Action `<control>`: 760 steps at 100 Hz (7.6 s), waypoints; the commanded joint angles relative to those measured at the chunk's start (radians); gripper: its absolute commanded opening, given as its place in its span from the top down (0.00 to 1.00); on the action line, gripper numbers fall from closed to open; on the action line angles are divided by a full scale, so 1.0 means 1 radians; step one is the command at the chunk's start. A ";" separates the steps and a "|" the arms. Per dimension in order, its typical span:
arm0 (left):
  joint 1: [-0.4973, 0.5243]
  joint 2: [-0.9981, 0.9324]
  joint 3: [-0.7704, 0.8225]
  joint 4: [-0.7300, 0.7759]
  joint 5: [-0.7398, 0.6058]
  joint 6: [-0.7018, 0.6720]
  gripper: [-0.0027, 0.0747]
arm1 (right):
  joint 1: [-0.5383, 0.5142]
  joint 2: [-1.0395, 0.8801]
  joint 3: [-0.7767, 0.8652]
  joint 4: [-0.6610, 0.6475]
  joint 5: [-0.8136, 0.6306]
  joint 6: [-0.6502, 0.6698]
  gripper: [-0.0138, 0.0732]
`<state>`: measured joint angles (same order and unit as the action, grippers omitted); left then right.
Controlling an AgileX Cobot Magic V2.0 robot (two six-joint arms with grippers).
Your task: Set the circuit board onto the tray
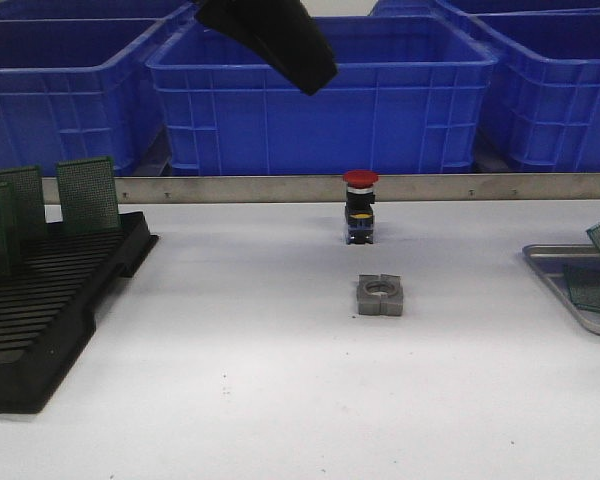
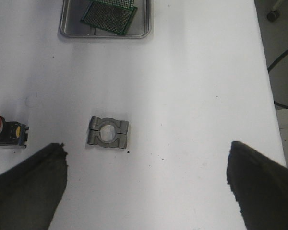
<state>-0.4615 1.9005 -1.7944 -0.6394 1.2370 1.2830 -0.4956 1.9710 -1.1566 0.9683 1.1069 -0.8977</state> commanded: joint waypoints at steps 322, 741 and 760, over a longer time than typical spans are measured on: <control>0.341 -1.241 1.146 0.012 -1.080 -0.525 0.16 | 0.403 -1.405 0.602 -0.119 -0.895 0.002 0.36; 0.401 -1.938 1.840 0.749 -1.237 -1.233 0.99 | 0.400 -1.695 0.849 -0.058 -0.940 0.043 0.92; 0.401 -1.938 1.840 0.749 -1.237 -1.233 0.99 | 0.400 -1.695 0.849 -0.058 -0.939 0.043 0.92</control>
<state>-0.0623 -0.0034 0.0047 0.1206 0.0849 0.0597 -0.0935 0.2683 -0.2821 0.8910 0.2166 -0.8500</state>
